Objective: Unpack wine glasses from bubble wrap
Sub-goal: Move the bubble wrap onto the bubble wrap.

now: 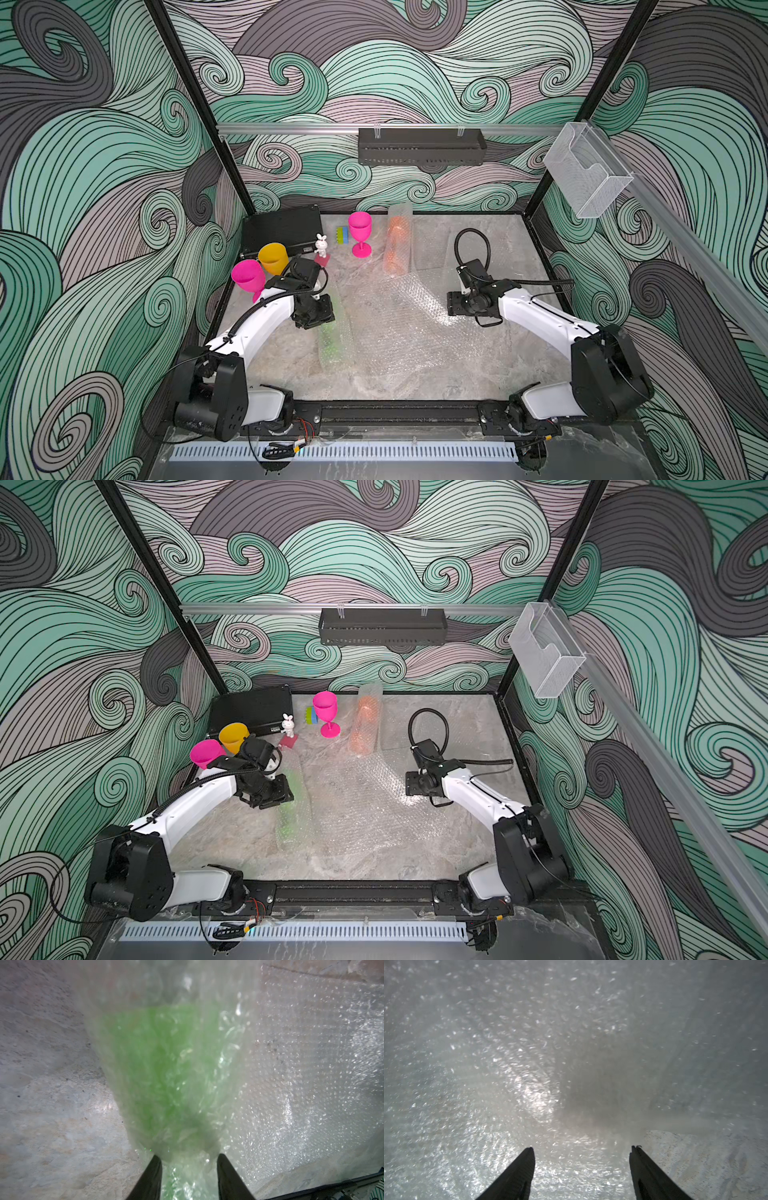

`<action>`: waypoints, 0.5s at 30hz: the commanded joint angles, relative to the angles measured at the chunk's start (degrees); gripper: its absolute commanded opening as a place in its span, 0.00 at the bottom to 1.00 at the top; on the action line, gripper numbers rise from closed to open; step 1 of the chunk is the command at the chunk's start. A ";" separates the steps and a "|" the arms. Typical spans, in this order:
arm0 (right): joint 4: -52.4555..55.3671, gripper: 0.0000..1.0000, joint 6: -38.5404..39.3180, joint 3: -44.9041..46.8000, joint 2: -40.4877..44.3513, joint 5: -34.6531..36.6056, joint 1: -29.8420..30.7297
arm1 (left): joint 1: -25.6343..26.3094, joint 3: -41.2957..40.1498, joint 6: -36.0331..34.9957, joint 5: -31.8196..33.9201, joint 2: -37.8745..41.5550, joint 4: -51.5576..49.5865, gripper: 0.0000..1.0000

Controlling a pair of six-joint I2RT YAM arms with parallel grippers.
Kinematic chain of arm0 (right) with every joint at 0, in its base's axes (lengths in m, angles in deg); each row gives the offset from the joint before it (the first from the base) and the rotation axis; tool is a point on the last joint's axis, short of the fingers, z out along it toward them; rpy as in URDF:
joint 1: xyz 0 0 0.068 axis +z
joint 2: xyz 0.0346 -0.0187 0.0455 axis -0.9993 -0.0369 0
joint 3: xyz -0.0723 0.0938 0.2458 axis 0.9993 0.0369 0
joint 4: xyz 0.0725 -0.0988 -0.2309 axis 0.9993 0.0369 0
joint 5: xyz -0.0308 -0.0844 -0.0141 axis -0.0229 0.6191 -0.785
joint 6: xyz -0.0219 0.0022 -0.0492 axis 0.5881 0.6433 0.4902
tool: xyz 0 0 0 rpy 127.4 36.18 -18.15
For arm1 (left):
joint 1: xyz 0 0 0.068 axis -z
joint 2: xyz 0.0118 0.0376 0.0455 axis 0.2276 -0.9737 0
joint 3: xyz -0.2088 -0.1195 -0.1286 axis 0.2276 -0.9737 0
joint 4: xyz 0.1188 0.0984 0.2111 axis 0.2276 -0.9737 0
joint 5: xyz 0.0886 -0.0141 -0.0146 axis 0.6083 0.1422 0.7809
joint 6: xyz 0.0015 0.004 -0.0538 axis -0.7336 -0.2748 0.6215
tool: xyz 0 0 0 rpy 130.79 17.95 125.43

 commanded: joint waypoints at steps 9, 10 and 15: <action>1.26 0.75 2.42 -1.03 -4.83 -3.34 -4.95 | 0.31 1.70 -0.87 2.08 -0.33 -3.22 0.42; 1.44 0.75 2.38 -1.16 -5.43 -4.37 -5.11 | 0.38 1.81 -0.85 2.04 -0.23 -3.27 0.42; 1.57 0.67 1.56 -0.87 -7.34 -9.56 -5.56 | 0.37 2.01 -0.77 2.04 0.03 -3.27 0.42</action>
